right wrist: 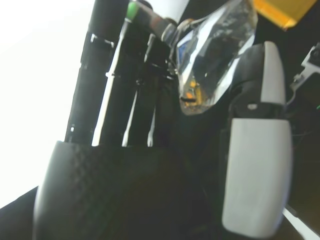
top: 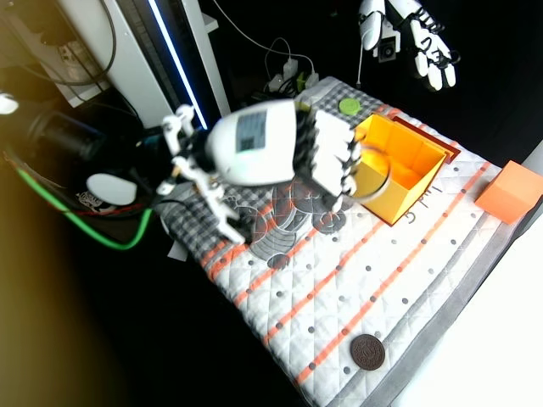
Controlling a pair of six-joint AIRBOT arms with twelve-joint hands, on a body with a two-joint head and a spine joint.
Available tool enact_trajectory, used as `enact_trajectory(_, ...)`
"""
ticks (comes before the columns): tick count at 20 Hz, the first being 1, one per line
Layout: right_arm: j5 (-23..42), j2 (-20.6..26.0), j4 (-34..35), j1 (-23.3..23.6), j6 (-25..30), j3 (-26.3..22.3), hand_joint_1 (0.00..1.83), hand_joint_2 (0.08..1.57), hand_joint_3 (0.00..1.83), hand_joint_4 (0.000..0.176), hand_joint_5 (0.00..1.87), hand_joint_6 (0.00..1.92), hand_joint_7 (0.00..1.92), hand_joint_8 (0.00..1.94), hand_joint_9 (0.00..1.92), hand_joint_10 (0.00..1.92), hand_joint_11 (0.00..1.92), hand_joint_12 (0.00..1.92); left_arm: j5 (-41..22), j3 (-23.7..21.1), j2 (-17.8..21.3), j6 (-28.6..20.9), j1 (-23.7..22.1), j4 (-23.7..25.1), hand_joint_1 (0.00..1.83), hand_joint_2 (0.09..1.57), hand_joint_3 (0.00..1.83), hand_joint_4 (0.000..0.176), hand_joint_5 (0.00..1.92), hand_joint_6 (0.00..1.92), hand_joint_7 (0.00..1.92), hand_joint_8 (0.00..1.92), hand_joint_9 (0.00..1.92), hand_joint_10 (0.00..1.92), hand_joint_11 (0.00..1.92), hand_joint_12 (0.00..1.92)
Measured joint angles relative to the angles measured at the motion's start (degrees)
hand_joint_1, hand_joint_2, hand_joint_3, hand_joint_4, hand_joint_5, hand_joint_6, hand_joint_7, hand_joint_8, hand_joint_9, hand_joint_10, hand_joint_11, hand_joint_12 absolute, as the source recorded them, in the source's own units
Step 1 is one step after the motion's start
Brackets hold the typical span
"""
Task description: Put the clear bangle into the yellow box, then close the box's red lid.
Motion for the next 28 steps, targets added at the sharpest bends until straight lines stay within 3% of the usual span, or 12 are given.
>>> enact_trajectory(3, 0.79, -4.59, -0.22, 1.73, 0.22, 1.27, 1.26, 1.12, 0.00, 0.000, 0.84, 1.08, 1.14, 0.84, 1.38, 0.00, 1.36, 0.22, 1.64, 1.01, -0.81, 0.02, -0.87, 0.61, 0.00, 1.27, 0.00, 0.176, 0.29, 0.02, 0.28, 0.00, 0.27, 0.00, 0.00, 0.33)
enact_trajectory(4, 0.94, -5.88, 0.07, 1.73, 0.31, 1.81, 1.15, 1.17, 0.00, 0.000, 0.85, 1.15, 1.15, 0.36, 1.36, 0.01, 1.36, 0.22, 2.21, 1.18, -1.16, 0.00, -1.51, -0.11, 0.00, 1.27, 0.00, 0.176, 0.31, 0.01, 0.28, 0.00, 0.28, 0.00, 0.00, 0.41)
enact_trajectory(5, 0.61, -6.75, 0.07, 1.73, 0.55, 2.32, 1.22, 1.12, 0.00, 0.000, 0.87, 1.09, 1.16, 0.67, 1.35, 0.00, 1.36, 0.22, 2.78, 1.53, -1.25, 0.00, -1.95, 0.28, 0.00, 1.27, 0.00, 0.176, 0.34, 0.00, 0.28, 0.00, 0.29, 0.00, 0.00, 0.47)
enact_trajectory(6, -0.33, -7.54, 0.17, 1.70, 1.25, 2.89, 1.24, 1.11, 0.00, 0.000, 0.89, 1.05, 1.15, 0.76, 1.37, 0.01, 1.37, 0.22, 3.17, 1.75, -1.38, 0.04, -2.43, 0.39, 0.00, 1.27, 0.00, 0.176, 0.30, 0.00, 0.27, 0.00, 0.27, 0.00, 0.00, 0.46)
enact_trajectory(10, -0.90, -8.90, 4.81, 1.64, 1.31, 4.55, 1.25, 1.10, 0.00, 0.000, 0.90, 1.03, 1.14, 0.80, 1.37, 0.00, 1.35, 0.22, 3.37, 1.75, -1.44, 0.00, -2.78, 0.94, 0.00, 1.29, 0.00, 0.165, 0.33, 0.01, 0.28, 0.00, 0.27, 0.00, 0.00, 0.42)
enact_trajectory(12, -1.68, -9.64, 6.38, 0.98, 1.40, 5.55, 1.25, 1.11, 0.00, 0.000, 0.88, 1.06, 1.13, 0.82, 1.38, 0.00, 1.36, 0.26, 3.45, 1.75, -1.44, 0.00, -2.78, 0.76, 0.00, 1.28, 0.00, 0.175, 0.30, 0.00, 0.27, 0.00, 0.27, 0.00, 0.00, 0.37)
enact_trajectory(16, -4.87, -11.69, 6.86, 0.48, 2.40, 6.51, 1.25, 1.10, 0.00, 0.000, 0.91, 1.00, 1.13, 0.84, 1.38, 0.00, 1.37, 0.28, 3.63, 1.75, -1.79, 0.02, -2.78, 0.85, 0.00, 1.29, 0.00, 0.175, 0.29, 0.00, 0.25, 0.00, 0.26, 0.00, 0.00, 0.38)
enact_trajectory(19, -5.20, -12.46, 6.56, 0.48, 2.84, 6.51, 1.27, 1.10, 0.00, 0.000, 0.89, 0.94, 1.15, 0.87, 1.45, 0.01, 1.28, 0.59, 3.72, 1.75, -1.79, 0.00, -2.95, 0.63, 0.04, 1.30, 0.00, 0.176, 0.29, 0.00, 0.28, 0.00, 0.29, 0.00, 0.00, 0.40)
enact_trajectory(24, -5.68, -12.63, 6.45, -0.09, 2.89, 6.71, 1.26, 1.11, 0.00, 0.000, 0.87, 1.00, 1.12, 0.91, 1.39, 0.00, 1.21, 0.67, 4.37, 1.75, -2.10, 0.02, -2.95, 0.87, 0.04, 1.31, 0.00, 0.176, 0.22, 0.00, 0.22, 0.00, 0.25, 0.00, 0.00, 0.36)
enact_trajectory(26, -5.86, -12.63, 6.60, -0.22, 2.99, 6.71, 1.22, 1.13, 0.00, 0.000, 0.91, 1.00, 1.02, 1.01, 1.26, 0.00, 0.85, 1.05, 4.35, 1.75, -2.10, 0.00, -2.95, 0.66, 0.00, 1.31, 0.00, 0.176, 0.25, 0.01, 0.23, 0.00, 0.25, 0.00, 0.00, 0.28)
enact_trajectory(27, -5.99, -12.63, 6.60, -0.22, 2.99, 6.71, 1.20, 1.14, 0.00, 0.029, 0.92, 1.06, 0.95, 1.06, 1.12, 0.00, 0.66, 1.11, 4.35, 1.75, -2.10, 0.02, -2.95, 0.68, 0.00, 1.30, 0.00, 0.176, 0.22, 0.00, 0.21, 0.00, 0.24, 0.00, 0.00, 0.25)
enact_trajectory(28, -5.99, -12.63, 6.58, -0.24, 3.08, 6.71, 1.05, 1.10, 0.00, 0.000, 0.81, 0.40, 0.82, 0.40, 0.97, 0.00, 0.53, 1.10, 4.35, 1.75, -2.10, 0.00, -2.95, 0.79, 0.00, 1.31, 0.00, 0.176, 0.22, 0.00, 0.21, 0.00, 0.23, 0.00, 0.00, 0.24)
